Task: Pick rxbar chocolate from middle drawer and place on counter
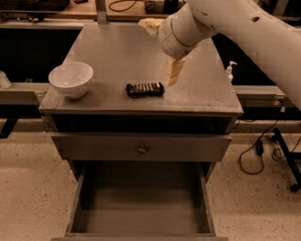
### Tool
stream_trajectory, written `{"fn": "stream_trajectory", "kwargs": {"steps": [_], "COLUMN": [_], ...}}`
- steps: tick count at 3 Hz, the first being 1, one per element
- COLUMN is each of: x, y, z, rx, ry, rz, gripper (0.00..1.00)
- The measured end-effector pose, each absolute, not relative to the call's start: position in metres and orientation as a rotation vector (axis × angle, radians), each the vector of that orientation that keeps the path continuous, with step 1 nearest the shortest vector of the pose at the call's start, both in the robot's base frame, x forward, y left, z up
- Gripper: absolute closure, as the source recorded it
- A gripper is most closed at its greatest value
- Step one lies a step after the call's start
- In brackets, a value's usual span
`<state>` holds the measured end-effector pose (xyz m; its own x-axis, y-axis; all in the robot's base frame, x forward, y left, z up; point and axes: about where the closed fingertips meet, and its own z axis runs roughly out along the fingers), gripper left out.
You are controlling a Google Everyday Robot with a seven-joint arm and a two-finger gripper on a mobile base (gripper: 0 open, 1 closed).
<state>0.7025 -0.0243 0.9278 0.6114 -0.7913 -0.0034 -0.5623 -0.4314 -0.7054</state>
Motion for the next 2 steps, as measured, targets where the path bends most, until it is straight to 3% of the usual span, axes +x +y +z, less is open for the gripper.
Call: {"fn": "stream_trajectory", "kwargs": {"steps": [2], "x": [0.6997], "y": [-0.0295], "z": [0.9369], "rx": [-2.174], "ry": [1.064], "rz": [-0.383], "gripper": [0.0]}}
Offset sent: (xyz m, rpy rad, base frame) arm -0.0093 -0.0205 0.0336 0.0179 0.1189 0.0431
